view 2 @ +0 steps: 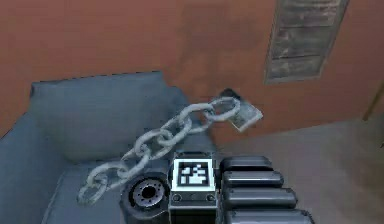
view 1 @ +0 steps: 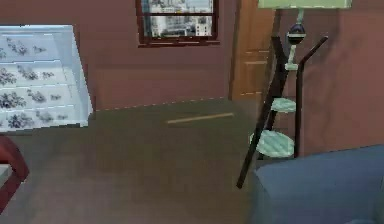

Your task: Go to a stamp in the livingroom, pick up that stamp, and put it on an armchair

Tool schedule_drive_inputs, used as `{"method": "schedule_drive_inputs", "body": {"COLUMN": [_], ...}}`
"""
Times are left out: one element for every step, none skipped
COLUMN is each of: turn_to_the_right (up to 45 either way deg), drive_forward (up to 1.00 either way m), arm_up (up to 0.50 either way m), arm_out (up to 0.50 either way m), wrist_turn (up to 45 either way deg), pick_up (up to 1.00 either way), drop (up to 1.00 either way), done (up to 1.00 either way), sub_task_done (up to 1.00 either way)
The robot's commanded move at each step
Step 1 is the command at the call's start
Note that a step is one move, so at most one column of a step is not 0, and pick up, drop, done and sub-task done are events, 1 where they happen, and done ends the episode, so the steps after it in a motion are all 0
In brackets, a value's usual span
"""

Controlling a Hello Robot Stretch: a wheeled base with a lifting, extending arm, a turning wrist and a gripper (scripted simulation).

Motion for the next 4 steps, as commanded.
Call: {"method": "schedule_drive_inputs", "body": {"turn_to_the_right": [-33.0, 0.0, 0.0, 0.0], "drive_forward": [0.0, 0.0, 0.0, 0.0], "arm_up": [0.0, 0.0, 0.0, 0.0], "arm_out": [0.0, 0.48, 0.0, 0.0], "wrist_turn": [0.0, 0.0, 45.0, 45.0], "pick_up": [0.0, 0.0, 0.0, 0.0], "drop": [0.0, 0.0, 0.0, 0.0], "done": [0.0, 0.0, 0.0, 0.0], "sub_task_done": [0.0, 0.0, 0.0, 0.0]}}
